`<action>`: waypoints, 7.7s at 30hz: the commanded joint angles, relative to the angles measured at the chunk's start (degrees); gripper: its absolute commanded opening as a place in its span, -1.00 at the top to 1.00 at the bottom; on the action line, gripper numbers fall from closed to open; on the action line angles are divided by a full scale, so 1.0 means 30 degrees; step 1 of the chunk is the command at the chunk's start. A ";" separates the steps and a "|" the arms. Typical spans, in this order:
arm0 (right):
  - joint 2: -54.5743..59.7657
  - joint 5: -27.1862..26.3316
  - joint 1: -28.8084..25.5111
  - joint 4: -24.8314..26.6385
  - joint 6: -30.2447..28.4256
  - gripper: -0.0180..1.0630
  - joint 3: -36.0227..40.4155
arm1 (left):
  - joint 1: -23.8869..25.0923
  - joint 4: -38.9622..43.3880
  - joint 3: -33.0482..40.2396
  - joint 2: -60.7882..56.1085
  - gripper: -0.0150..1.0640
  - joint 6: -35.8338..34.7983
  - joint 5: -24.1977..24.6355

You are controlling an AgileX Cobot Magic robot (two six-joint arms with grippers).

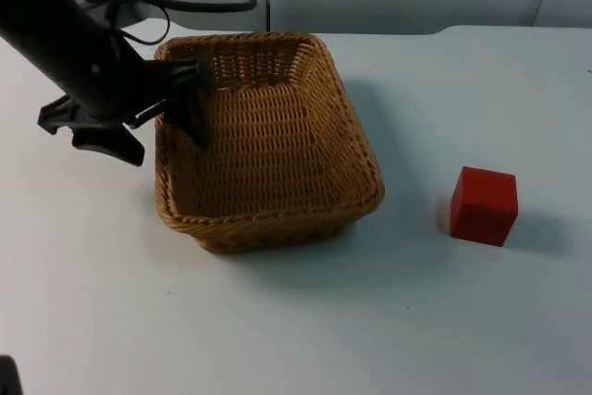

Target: Pick up the basket with the left hand and place the cube into the basket with the right hand.

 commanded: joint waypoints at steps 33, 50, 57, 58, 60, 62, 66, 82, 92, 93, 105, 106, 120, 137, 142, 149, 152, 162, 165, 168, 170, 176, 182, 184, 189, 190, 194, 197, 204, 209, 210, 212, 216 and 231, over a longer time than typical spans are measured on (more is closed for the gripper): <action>-0.0039 -0.0207 -0.0080 -0.0004 0.0057 0.97 0.0068 | 0.2135 -0.4436 -0.1292 -0.3004 0.98 -0.0002 0.5716; -0.0039 -0.0207 -0.0080 -0.0004 0.0057 0.97 0.0068 | 0.2135 -0.4705 -0.1292 -0.3082 0.98 -0.0002 0.5681; -0.0039 -0.0207 -0.0080 -0.0004 0.0057 0.97 0.0068 | 0.2135 -0.4705 -0.1292 -0.3082 0.98 -0.0002 0.5646; -0.0039 -0.0207 -0.0080 -0.0004 0.0057 0.97 0.0068 | 0.2135 -0.4705 -0.1292 -0.3082 0.98 -0.0002 0.5646; -0.0039 -0.0207 -0.0080 -0.0004 0.0057 0.97 0.0068 | 0.2135 -0.4705 -0.1292 -0.3082 0.98 -0.0002 0.5646; -0.0039 -0.0207 -0.0080 -0.0004 0.0057 0.97 0.0068 | 0.2135 -0.4705 -0.1292 -0.3082 0.98 -0.0002 0.5646; -0.0039 -0.0207 -0.0080 -0.0004 0.0057 0.97 0.0068 | 0.2135 -0.4705 -0.1292 -0.3082 0.98 -0.0002 0.5646; -0.0039 -0.0207 -0.0080 -0.0004 0.0057 0.97 0.0068 | 0.2135 -0.4705 -0.1292 -0.3082 0.98 -0.0002 0.5646; -0.0039 -0.0520 -0.0080 0.0416 0.0055 0.97 0.0068 | 0.2135 -0.4705 -0.1292 -0.3082 0.98 -0.0002 0.5646; -0.0039 -0.0520 -0.0080 0.0416 0.0055 0.97 0.0068 | 0.2135 -0.4705 -0.1292 -0.3082 0.98 -0.0002 0.5608; -0.0022 -0.0199 -0.0080 0.1512 -0.0701 0.97 0.0068 | 0.2135 -0.4705 -0.1292 -0.3082 0.98 -0.0002 0.5608; -0.0022 -0.0199 -0.0080 0.1512 -0.0701 0.97 0.0068 | 0.2135 -0.4705 -0.1292 -0.3082 0.98 -0.0002 0.5608; 1.4093 -0.1939 -0.0080 0.2771 -0.3027 -0.44 -0.1980 | 0.2135 -0.4671 -0.1292 -0.3082 0.98 0.0033 0.5563; 2.6801 -0.8095 0.0293 1.2007 -0.7950 -0.88 -0.6086 | 0.2135 -0.4671 -0.1292 -0.3082 0.98 0.0028 0.5529; 3.0350 -0.8939 0.2681 1.1203 -0.6362 -0.78 -0.8479 | 0.2135 -0.4671 -0.1292 -0.3082 0.98 0.0028 0.5529; 3.3404 -0.7402 0.5872 0.5499 -0.0269 -0.44 -1.2612 | 0.2135 -0.4671 -0.1292 -0.3082 0.98 0.0028 0.5529; 3.5032 -0.5575 0.7130 0.2354 0.3102 -0.32 -1.4919 | 0.2135 -0.4671 -0.1292 -0.3082 0.98 0.0028 0.5529; 3.8577 -0.3645 0.7497 0.0875 0.6681 -0.72 -1.6436 | 0.2135 -0.4671 -0.1292 -0.3082 0.98 0.0028 0.5529; 3.9108 -0.3942 0.7497 0.0919 0.6934 -0.76 -1.6408 | 0.2135 -0.4671 -0.1292 -0.3082 0.98 0.0028 0.5529; 3.9282 -0.4370 0.7497 0.1007 0.7107 -0.76 -1.6408 | 0.2135 -0.4671 -0.1292 -0.3082 0.98 0.0028 0.5529; 3.9310 -0.4648 0.7497 0.0966 0.7561 -0.76 -1.6408 | 0.2135 -0.4671 -0.1292 -0.3082 0.98 0.0028 0.5529; 3.9498 -0.4989 0.7497 0.0887 0.8053 -0.76 -1.6408 | 0.2135 -0.4671 -0.1292 -0.3082 0.98 0.0028 0.5529; 3.9945 -0.4724 0.7497 0.0967 0.8464 -0.71 -1.6408 | 0.2135 -0.4671 -0.1292 -0.3082 0.98 0.0028 0.5529; 3.9945 -0.4500 0.7497 0.0967 0.8464 -0.49 -1.6408 | 0.2135 -0.4671 -0.1292 -0.3082 0.98 0.0028 0.5529; 3.9945 -0.4168 0.7497 0.0434 0.8948 0.62 -1.6408 | 0.2135 -0.4671 -0.1292 -0.3082 0.98 0.0028 0.5529; 3.9945 -0.4168 0.7497 0.0434 0.8948 0.62 -1.6408 | 0.2135 -0.4671 -0.1292 -0.3082 0.98 0.0028 0.5529; 3.9389 -0.2808 0.7370 -0.1852 0.9183 0.96 -1.7231 | 0.2135 -0.4671 -0.1292 -0.3082 0.98 0.0028 0.5529; 3.8683 -0.2250 0.7324 -0.3021 0.9381 0.96 -1.8194 | 0.2135 -0.4671 -0.1292 -0.3082 0.98 0.0028 0.5529; 3.6669 -0.2655 0.7771 -0.0909 0.5528 0.96 -2.1804 | 0.2135 -0.4671 -0.1292 -0.3082 0.98 0.0028 0.5529; 3.6212 -0.4432 0.9488 0.1913 0.1307 0.96 -2.4432 | 0.2135 -0.4671 -0.1292 -0.3082 0.98 0.0028 0.5529; 3.6212 -0.4432 0.9488 0.1913 0.1307 0.96 -2.4432 | 0.2135 -0.4671 -0.1292 -0.3082 0.98 0.0028 0.5529; 3.6212 -0.5904 1.0063 0.2403 0.0678 0.96 -2.4665 | 0.2135 -0.4671 -0.1292 -0.3082 0.98 0.0028 0.5529; 3.6368 -0.7110 1.0650 0.4067 -0.0848 0.96 -2.4665 | 0.2135 -0.4671 -0.1292 -0.3082 0.98 0.0028 0.5529; 3.8535 -0.5940 1.0822 0.9508 -0.4460 0.30 -2.4626 | 0.2135 -0.4673 -0.1292 -0.3082 0.98 0.0028 0.4906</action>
